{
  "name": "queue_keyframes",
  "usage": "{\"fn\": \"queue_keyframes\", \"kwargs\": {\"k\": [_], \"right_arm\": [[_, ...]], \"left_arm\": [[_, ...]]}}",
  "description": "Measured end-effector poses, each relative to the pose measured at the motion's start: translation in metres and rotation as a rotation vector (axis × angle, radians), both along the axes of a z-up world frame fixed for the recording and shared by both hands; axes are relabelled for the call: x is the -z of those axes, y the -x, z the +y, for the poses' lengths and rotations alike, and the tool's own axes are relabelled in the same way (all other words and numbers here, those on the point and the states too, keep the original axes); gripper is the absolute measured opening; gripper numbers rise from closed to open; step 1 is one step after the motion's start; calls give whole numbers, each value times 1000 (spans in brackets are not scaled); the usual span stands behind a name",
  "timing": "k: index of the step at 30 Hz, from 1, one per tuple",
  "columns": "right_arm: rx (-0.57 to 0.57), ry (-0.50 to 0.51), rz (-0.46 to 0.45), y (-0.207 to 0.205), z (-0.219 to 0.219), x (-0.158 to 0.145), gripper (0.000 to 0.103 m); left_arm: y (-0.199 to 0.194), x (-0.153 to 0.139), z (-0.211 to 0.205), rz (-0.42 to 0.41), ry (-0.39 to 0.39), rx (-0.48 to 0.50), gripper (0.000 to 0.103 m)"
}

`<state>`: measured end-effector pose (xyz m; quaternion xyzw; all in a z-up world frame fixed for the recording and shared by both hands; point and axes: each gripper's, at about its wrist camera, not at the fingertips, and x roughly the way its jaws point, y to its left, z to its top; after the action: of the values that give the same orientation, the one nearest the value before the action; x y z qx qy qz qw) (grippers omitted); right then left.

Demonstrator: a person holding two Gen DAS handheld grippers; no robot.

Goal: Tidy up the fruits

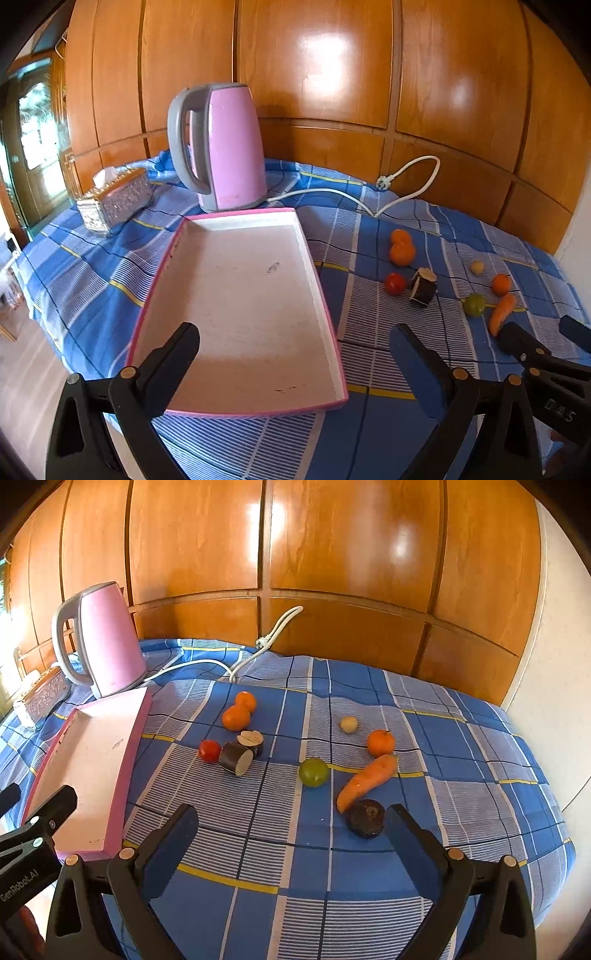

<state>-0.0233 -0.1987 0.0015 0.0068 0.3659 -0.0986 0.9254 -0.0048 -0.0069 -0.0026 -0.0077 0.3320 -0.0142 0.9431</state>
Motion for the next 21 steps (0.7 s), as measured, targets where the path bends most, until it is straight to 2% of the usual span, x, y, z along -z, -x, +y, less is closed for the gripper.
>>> {"fn": "queue_keyframes", "kwargs": {"k": [3, 7, 11, 14, 16, 18, 20, 21], "right_arm": [[6, -6, 2, 1, -4, 0, 102], [17, -27, 3, 4, -14, 1, 96], [38, -49, 12, 5, -27, 2, 93], [53, -68, 17, 7, -36, 4, 87], [53, -75, 22, 7, -40, 5, 77], [58, -87, 23, 8, -44, 5, 72], [58, -103, 25, 9, -51, 5, 60], [54, -113, 26, 10, -54, 6, 50]], "left_arm": [[2, -3, 1, -15, 0, -1, 103], [1, -7, 1, -32, 2, 11, 103], [-2, -8, -5, -32, -28, 42, 103], [-3, -8, -12, -30, -45, 73, 103], [-5, -9, -19, -27, -54, 96, 103], [-6, -10, -26, -31, -65, 121, 103], [-8, -10, -33, -25, -72, 150, 99], [-9, -10, -36, -24, -78, 164, 93]]}}
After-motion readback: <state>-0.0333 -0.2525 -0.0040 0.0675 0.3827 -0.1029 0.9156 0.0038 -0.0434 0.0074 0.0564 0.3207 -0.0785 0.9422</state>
